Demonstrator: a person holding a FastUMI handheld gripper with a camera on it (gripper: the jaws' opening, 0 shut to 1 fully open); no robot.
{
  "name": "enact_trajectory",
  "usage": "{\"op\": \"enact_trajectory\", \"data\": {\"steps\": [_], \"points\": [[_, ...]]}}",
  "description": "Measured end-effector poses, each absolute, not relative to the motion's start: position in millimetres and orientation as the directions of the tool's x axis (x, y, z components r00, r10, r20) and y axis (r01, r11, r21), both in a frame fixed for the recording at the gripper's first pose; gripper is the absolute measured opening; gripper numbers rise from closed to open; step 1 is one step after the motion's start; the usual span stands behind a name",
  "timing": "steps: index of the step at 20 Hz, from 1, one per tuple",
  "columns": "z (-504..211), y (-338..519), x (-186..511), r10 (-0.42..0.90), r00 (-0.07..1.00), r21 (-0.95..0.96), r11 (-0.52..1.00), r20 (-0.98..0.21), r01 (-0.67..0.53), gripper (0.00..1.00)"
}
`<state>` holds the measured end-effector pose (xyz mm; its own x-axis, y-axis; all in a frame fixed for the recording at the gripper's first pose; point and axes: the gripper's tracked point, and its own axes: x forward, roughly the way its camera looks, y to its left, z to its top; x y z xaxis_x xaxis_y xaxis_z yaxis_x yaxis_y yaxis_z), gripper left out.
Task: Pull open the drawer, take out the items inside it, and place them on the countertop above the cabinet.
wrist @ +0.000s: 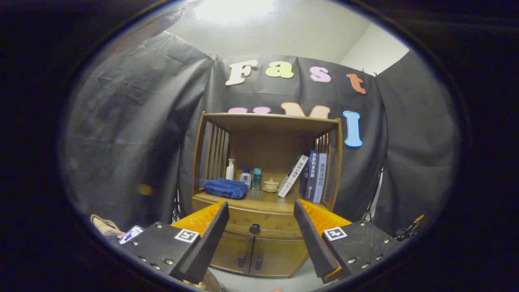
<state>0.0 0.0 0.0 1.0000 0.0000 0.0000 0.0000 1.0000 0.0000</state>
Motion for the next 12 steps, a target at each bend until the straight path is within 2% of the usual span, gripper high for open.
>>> {"op": "enact_trajectory", "data": {"steps": [12], "points": [[-27, 0, 4, -0.015, 0.999, -0.022, 1.000, -0.048, 0.014, 0.96]]}}
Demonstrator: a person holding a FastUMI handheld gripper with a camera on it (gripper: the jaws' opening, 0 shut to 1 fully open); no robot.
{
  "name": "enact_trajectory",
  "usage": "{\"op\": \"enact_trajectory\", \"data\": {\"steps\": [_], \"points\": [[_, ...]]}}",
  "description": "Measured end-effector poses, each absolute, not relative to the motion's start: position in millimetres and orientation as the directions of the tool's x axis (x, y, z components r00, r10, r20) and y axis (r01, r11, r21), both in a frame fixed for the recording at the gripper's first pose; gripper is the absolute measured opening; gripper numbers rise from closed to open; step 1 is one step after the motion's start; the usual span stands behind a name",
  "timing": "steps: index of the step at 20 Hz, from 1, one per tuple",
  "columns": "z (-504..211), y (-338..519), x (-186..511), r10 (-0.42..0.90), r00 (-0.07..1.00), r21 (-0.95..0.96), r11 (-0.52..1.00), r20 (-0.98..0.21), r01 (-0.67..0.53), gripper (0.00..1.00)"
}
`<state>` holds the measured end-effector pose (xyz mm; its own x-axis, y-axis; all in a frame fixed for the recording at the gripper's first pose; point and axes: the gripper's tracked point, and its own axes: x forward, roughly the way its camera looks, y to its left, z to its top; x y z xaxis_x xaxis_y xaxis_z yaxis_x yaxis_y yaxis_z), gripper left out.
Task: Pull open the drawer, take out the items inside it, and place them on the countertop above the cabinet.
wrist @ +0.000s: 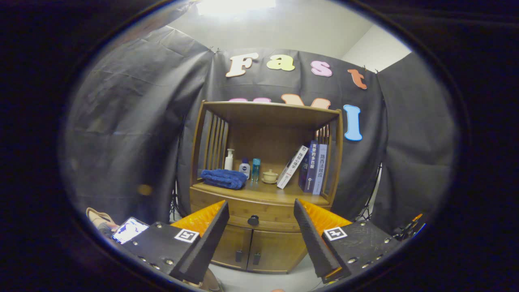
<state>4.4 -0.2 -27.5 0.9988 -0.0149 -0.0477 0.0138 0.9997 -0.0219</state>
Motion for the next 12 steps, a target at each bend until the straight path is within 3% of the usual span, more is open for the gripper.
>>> {"op": "enact_trajectory", "data": {"steps": [12], "points": [[-101, 13, 99, -0.032, 0.998, -0.020, 0.999, -0.052, 0.031, 0.96]]}}
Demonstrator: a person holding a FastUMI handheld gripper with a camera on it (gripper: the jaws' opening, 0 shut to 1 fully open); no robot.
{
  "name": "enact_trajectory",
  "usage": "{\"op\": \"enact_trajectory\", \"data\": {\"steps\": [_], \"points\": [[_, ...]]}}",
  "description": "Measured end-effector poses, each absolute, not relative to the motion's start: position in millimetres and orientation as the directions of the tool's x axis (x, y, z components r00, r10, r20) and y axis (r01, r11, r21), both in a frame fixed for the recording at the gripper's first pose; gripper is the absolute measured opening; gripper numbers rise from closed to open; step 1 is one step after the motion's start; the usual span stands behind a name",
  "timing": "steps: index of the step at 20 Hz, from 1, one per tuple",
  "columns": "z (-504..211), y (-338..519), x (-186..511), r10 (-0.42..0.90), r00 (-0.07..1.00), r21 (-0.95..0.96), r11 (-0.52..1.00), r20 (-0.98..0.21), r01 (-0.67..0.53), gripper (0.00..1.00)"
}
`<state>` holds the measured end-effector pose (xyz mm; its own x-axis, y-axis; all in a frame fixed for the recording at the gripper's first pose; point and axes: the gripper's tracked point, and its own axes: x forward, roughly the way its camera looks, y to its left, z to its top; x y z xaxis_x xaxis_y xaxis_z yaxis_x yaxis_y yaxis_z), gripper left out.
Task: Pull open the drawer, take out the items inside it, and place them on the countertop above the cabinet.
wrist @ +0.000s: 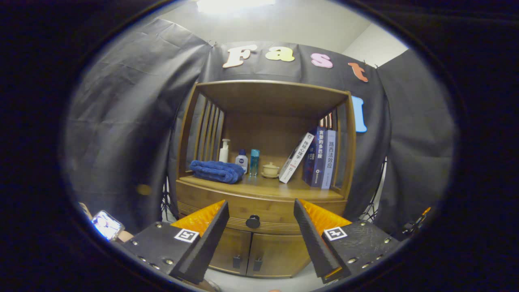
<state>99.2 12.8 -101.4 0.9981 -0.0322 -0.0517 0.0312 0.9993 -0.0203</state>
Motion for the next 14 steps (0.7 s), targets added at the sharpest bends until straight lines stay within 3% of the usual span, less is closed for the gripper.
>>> {"op": "enact_trajectory", "data": {"steps": [6, 14], "points": [[-151, 18, 160, -0.029, 0.997, -0.025, 0.999, -0.075, 0.027, 0.96], [-229, 21, 219, -0.043, 0.981, 0.007, 0.999, -0.191, 0.045, 0.97]]}}
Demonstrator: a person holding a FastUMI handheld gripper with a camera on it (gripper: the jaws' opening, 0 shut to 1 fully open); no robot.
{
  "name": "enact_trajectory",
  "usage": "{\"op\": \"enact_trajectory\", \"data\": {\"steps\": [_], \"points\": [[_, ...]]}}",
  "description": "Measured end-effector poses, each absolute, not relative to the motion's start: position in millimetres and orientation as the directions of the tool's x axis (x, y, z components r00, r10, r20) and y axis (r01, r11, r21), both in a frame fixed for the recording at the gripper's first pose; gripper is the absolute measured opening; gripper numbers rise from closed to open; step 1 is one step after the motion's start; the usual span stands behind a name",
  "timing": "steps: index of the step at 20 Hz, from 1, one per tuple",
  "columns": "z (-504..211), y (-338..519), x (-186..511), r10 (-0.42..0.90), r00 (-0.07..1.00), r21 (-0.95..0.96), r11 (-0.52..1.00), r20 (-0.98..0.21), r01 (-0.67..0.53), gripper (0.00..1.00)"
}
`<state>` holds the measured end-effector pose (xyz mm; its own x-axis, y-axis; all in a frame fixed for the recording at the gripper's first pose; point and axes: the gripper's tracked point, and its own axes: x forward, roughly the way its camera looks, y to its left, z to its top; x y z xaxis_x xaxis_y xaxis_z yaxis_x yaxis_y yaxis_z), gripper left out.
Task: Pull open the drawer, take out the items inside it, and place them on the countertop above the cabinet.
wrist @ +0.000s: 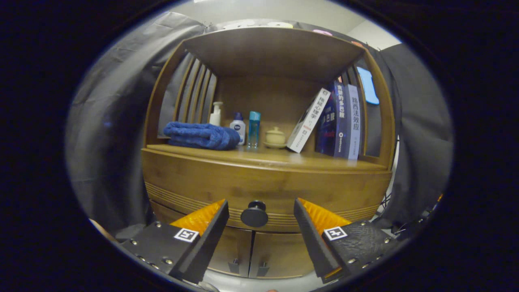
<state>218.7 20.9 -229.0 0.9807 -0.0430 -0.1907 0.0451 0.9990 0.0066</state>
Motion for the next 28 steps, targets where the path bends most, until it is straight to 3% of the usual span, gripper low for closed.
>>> {"op": "enact_trajectory", "data": {"steps": [3, 11, 17, 28], "points": [[-243, 25, 230, -0.023, 0.975, 0.028, 0.999, -0.220, 0.030, 0.96], [-253, 28, 240, -0.013, 0.963, 0.080, 0.996, -0.270, 0.036, 0.42], [-256, 28, 238, -0.036, 0.953, 0.128, 0.989, -0.300, 0.078, 0.34], [-251, 30, 188, -0.058, 0.948, 0.127, 0.987, -0.314, 0.103, 0.34]]}}
